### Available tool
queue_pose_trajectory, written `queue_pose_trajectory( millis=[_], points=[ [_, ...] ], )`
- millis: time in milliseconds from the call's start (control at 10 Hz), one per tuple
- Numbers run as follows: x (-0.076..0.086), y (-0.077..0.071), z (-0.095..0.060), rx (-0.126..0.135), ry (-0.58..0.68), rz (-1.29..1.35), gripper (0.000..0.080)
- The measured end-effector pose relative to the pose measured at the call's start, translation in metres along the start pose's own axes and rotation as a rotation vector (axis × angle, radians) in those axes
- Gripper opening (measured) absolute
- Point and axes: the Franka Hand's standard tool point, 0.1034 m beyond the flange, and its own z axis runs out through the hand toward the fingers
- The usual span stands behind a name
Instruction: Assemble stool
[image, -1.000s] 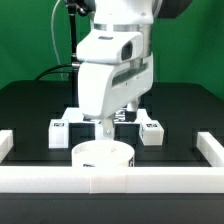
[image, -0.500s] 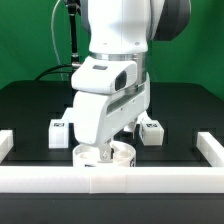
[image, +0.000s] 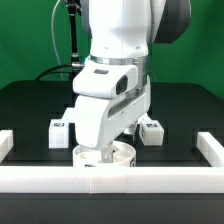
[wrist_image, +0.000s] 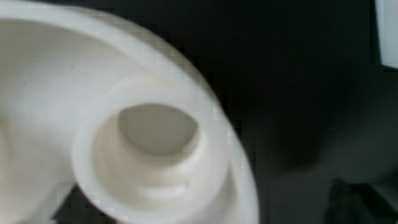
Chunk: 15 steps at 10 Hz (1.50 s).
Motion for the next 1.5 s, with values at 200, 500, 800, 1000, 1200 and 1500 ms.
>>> queue_pose_trajectory(
  millis=[200,500,800,1000,1200,1500],
  points=[
    [0.0,0.0,0.0,0.0,0.0,0.0,0.0232],
    [0.0,0.0,0.0,0.0,0.0,0.0,0.0029],
    [0.0,0.0,0.0,0.0,0.0,0.0,0.0029],
    [0.0,0.0,0.0,0.0,0.0,0.0,0.0029],
    [0.001,-0.001,0.0,0.0,0.0,0.005,0.0029],
    [0.028,-0.016,-0.001,0.012,-0.005,0.005,0.0029]
  ],
)
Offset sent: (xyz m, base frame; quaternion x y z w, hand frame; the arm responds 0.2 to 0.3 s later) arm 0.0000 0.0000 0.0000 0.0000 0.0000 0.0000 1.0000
